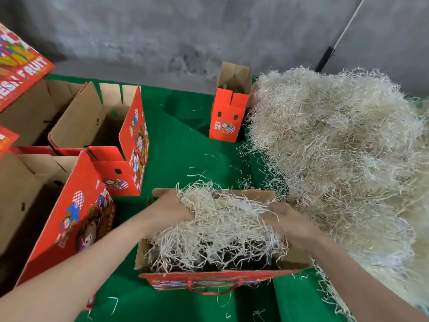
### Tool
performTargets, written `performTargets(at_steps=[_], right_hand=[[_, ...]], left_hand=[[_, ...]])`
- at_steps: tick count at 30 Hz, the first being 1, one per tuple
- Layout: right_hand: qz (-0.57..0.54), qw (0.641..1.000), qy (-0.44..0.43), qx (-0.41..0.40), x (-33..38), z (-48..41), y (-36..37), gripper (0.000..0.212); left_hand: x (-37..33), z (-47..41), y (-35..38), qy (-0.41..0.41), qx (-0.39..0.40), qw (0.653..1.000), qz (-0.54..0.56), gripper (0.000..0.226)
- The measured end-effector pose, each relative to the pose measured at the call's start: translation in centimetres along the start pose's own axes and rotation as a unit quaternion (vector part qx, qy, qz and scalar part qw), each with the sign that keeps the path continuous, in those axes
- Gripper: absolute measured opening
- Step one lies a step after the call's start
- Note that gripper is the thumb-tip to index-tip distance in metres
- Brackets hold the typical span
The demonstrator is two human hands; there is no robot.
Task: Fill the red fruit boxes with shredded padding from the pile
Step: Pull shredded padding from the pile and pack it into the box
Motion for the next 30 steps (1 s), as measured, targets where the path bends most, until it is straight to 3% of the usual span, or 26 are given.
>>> performTargets(at_steps=[1, 3, 5, 7, 10, 13, 16, 19, 21, 23, 25, 27, 30], right_hand=[[-0.034, 0.999, -0.009, 0.033, -0.1, 0.0, 0.3, 0.050], [-0.080, 0.990, -0.022, 0.112, 0.6, -0.1, 2.2, 0.062], [-0.029, 0.981, -0.079, 0.173, 2.0, 0.0, 4.7, 0.069], [-0.012, 0.980, -0.127, 0.151, 2.3, -0.6, 5.6, 0.063], [-0.087, 0.991, -0.087, 0.057, 1.5, -0.9, 3.1, 0.043], [-0.086, 0.995, -0.046, 0.010, -0.3, -0.4, 1.1, 0.020], [-0.067, 0.997, -0.020, 0.026, -1.7, -0.5, 0.9, 0.032], [-0.045, 0.986, -0.051, 0.151, 0.3, -0.1, 3.5, 0.041], [-0.029, 0.980, -0.087, 0.178, 1.1, -0.6, 5.3, 0.051], [-0.056, 0.985, -0.101, 0.126, 1.1, -1.4, 5.5, 0.037], [-0.154, 0.982, -0.080, 0.077, 0.9, -1.7, 4.5, 0.025], [-0.205, 0.973, -0.078, 0.074, 0.5, -1.7, 3.8, 0.029], [-0.143, 0.977, -0.067, 0.144, 0.7, -1.2, 4.7, 0.050]], left_hand=[[0.4, -0.2, 0.5, -0.011, 0.007, 1.000, -0.017, 0.031], [-1.1, -0.1, 2.3, 0.026, 0.041, 0.999, -0.016, 0.023], [-2.1, -0.1, 4.4, 0.041, 0.099, 0.994, 0.004, 0.027], [-2.0, 0.2, 4.8, -0.004, 0.127, 0.990, 0.056, 0.046], [-0.9, 0.8, 2.8, -0.020, 0.148, 0.983, 0.109, 0.067], [0.6, 0.9, 0.2, -0.016, 0.059, 0.991, 0.121, 0.078], [0.8, 1.1, -0.1, -0.031, 0.007, 0.983, 0.183, 0.070], [-0.1, 1.5, 1.8, -0.034, 0.069, 0.977, 0.199, 0.057], [-0.7, 1.6, 3.7, -0.033, 0.123, 0.974, 0.185, 0.043], [-0.7, 1.7, 4.2, -0.039, 0.135, 0.976, 0.165, 0.046], [-0.3, 1.9, 3.9, -0.064, 0.145, 0.971, 0.177, 0.062], [0.5, 1.9, 3.6, -0.102, 0.154, 0.955, 0.232, 0.080], [0.5, 2.0, 4.1, -0.103, 0.148, 0.954, 0.239, 0.076]])
Point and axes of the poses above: each hand's wrist, its own z-axis away from the middle knuckle, its own y-axis out of the palm, x = y × z, the point moved 6 cm from there along -z, towards the middle knuckle, and after that the axes turned 3 degrees about z, right-handed, at the moved point
